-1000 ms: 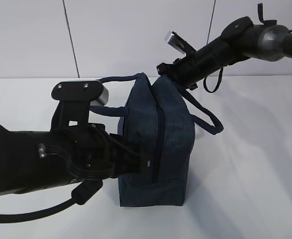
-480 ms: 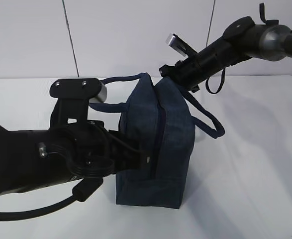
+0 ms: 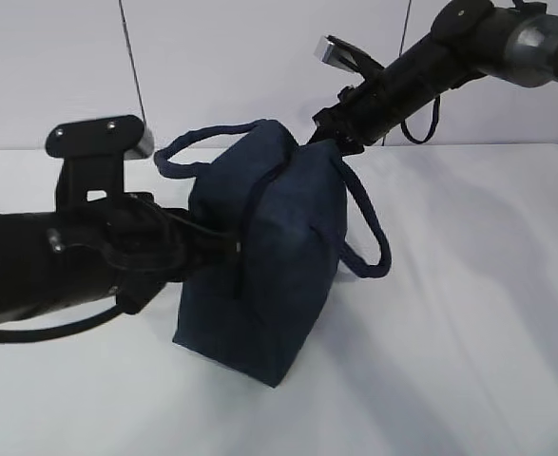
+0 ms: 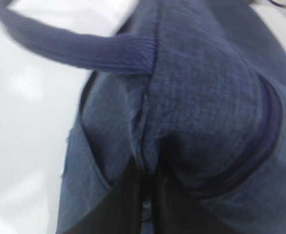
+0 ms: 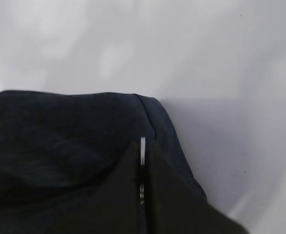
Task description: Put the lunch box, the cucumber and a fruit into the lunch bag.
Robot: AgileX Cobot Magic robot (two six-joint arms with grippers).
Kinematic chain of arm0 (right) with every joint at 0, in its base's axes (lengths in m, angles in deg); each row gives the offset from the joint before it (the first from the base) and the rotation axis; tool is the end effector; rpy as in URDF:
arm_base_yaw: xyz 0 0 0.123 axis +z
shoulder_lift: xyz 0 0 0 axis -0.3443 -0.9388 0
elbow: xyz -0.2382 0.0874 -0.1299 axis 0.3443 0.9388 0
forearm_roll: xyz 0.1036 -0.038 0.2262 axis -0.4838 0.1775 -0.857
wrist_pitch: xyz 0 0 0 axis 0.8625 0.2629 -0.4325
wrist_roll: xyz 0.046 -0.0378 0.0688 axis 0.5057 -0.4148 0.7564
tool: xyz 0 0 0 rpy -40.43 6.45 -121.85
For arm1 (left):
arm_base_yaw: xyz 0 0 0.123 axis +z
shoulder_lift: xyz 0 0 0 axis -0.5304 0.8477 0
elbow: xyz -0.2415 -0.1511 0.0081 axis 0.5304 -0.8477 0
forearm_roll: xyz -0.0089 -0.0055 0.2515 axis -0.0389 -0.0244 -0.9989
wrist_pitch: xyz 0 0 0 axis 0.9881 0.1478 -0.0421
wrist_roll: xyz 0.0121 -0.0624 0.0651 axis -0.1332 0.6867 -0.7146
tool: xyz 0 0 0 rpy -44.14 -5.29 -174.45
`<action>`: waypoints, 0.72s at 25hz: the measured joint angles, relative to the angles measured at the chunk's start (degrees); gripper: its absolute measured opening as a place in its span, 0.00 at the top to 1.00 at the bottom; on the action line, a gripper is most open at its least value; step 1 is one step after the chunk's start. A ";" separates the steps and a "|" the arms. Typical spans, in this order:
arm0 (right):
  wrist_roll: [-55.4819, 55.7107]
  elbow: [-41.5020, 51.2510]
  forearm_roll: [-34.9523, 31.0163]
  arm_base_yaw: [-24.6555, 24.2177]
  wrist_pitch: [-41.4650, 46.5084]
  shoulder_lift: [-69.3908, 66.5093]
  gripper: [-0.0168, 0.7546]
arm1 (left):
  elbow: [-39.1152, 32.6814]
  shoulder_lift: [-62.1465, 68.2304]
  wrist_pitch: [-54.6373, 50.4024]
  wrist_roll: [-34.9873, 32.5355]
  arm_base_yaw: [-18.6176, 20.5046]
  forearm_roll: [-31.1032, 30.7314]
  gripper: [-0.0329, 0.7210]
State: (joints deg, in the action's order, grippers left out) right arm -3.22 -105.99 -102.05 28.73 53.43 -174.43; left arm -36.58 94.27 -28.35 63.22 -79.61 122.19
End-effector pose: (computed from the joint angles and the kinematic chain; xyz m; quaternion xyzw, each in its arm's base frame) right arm 0.4995 0.1359 0.1929 -0.2991 0.8746 0.3248 0.2002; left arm 0.2185 -0.2065 0.2009 0.0629 0.8747 -0.2165 0.4291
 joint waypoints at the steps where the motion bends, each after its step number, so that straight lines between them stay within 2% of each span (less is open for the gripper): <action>1: 0.00 0.00 0.00 0.00 0.10 0.12 1.00 | 0.00 0.04 0.03 -0.09 1.23 0.00 0.95; 12: 2.11 -0.09 -0.01 0.00 1.40 1.94 1.00 | 0.00 1.67 1.57 -0.09 12.87 0.00 0.95; 18: 4.30 -0.09 -0.10 0.00 1.46 1.94 1.00 | 0.00 3.44 5.31 -0.13 15.32 -4.06 0.95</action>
State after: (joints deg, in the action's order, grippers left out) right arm 1.08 -106.08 -102.16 28.73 54.89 -172.49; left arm -36.58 97.71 -23.04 63.09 -64.30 118.13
